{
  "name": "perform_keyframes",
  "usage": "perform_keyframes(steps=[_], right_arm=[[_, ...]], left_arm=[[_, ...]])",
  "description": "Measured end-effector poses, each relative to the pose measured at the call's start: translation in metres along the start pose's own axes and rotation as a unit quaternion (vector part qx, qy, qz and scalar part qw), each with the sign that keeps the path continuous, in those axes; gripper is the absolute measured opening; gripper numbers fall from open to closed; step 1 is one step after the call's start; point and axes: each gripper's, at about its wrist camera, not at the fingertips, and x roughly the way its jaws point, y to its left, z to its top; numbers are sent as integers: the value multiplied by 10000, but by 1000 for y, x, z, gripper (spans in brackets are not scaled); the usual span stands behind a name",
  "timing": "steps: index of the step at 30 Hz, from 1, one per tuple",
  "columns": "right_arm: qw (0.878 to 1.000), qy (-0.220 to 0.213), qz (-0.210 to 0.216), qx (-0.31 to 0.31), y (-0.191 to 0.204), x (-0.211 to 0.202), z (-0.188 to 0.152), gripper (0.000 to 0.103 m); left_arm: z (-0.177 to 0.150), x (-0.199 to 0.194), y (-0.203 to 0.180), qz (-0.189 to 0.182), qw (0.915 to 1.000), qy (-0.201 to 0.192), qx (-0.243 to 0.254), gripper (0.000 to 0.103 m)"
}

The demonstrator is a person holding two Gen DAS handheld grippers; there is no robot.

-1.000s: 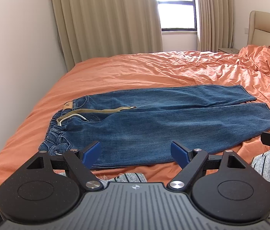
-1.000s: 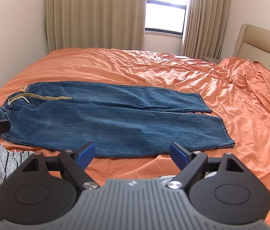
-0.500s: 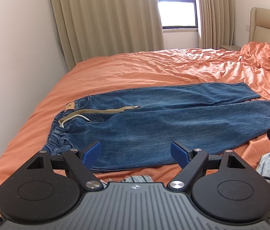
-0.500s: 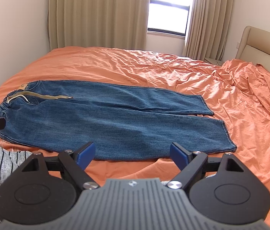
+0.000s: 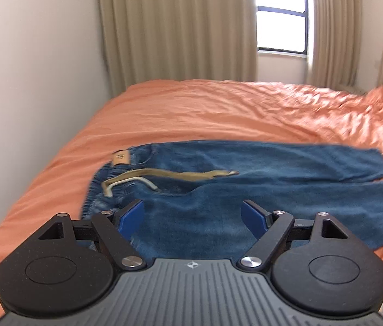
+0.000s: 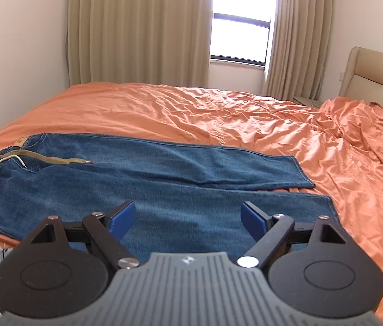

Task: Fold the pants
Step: 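Lower the left tool to the jeans waistband and close on it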

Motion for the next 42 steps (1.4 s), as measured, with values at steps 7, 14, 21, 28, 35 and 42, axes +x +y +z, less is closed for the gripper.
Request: perform_keyframes(steps=[7,14,21,28,35,42], right_arm=[[9980,418,142,452,2,85,14,81],[9936,981,15,563,17,164,12,81],[9889,1396,-183,485,29,208,-1,81],[9862,1502,-537,433,23,223,-7,81],[9866,1417,-777,223,14,216,-3,81],[9855,1389,-960,135,-9,196,-2,81]], left_arm=[[11,56,89,-318,9986,132,-408,82],[4,141,168,-195,9947,686,-737,86],[-12,222,220,-653,9845,1226,-1071,79],[-29,245,253,-2012,9406,1450,-2318,24],[10,184,229,-943,9727,990,-1877,8],[-4,205,225,-67,9788,1589,-1288,8]])
